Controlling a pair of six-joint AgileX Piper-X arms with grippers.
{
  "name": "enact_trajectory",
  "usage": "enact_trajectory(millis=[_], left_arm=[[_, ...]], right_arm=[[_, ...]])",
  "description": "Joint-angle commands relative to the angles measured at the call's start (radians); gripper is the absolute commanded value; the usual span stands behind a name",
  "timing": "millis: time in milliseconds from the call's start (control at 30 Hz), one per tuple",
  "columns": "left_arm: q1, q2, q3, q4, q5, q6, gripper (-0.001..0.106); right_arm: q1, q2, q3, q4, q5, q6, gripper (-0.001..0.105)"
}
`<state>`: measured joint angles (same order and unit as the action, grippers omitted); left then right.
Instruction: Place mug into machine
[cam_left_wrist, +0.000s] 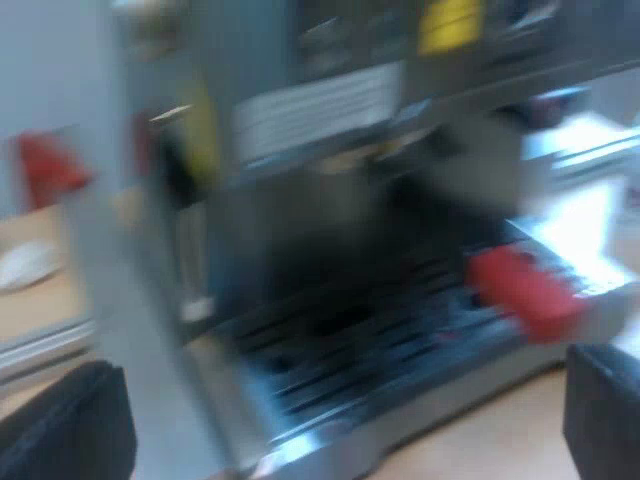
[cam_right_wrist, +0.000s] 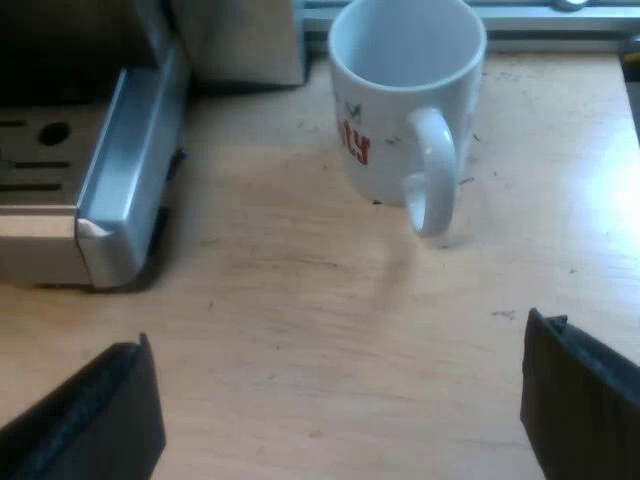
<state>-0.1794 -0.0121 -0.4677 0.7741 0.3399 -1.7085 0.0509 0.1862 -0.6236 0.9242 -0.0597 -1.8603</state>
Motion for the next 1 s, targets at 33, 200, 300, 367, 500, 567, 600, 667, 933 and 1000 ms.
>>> enact_trajectory(millis=[33,200,300,367,500,567,600,667,933,1000], left_arm=[[-0.041,-0.038,-0.012,-0.017,0.035,-0.02,0.092],[-0.194,0.002,-0.012,-0.017,0.105,-0.022,0.095],[-0.279,0.037,-0.012,-0.017,0.123,-0.022,0.095],[-0.296,0.046,-0.012,-0.017,0.128,-0.022,0.095],[-0.45,0.121,0.022,-0.031,0.152,-0.022,0.095],[-0.495,0.144,0.04,-0.051,0.152,-0.022,0.095],[-0.522,0.154,0.054,-0.073,0.152,-0.022,0.095],[-0.552,0.164,0.08,-0.116,0.152,-0.022,0.095],[-0.607,0.177,0.183,-0.246,0.152,-0.022,0.095],[-0.607,0.187,0.201,-0.248,0.152,-0.022,0.095]], right_arm=[[0.0,0.065,-0.065,0.0,-0.008,-0.004,0.076],[0.0,0.163,-0.125,0.007,-0.008,-0.004,0.076],[0.0,0.195,-0.141,0.021,-0.008,0.001,0.076],[0.0,0.206,-0.144,0.029,-0.008,0.002,0.076],[0.0,0.258,-0.144,0.052,-0.004,0.002,0.076],[0.0,0.284,-0.12,0.044,0.015,0.018,0.076],[0.0,0.285,-0.105,0.031,0.018,0.024,0.076],[0.0,0.285,-0.08,0.005,0.02,0.024,0.076],[0.0,0.285,0.08,-0.21,0.086,0.024,0.076],[0.0,0.285,0.152,-0.315,0.104,0.024,0.076]])
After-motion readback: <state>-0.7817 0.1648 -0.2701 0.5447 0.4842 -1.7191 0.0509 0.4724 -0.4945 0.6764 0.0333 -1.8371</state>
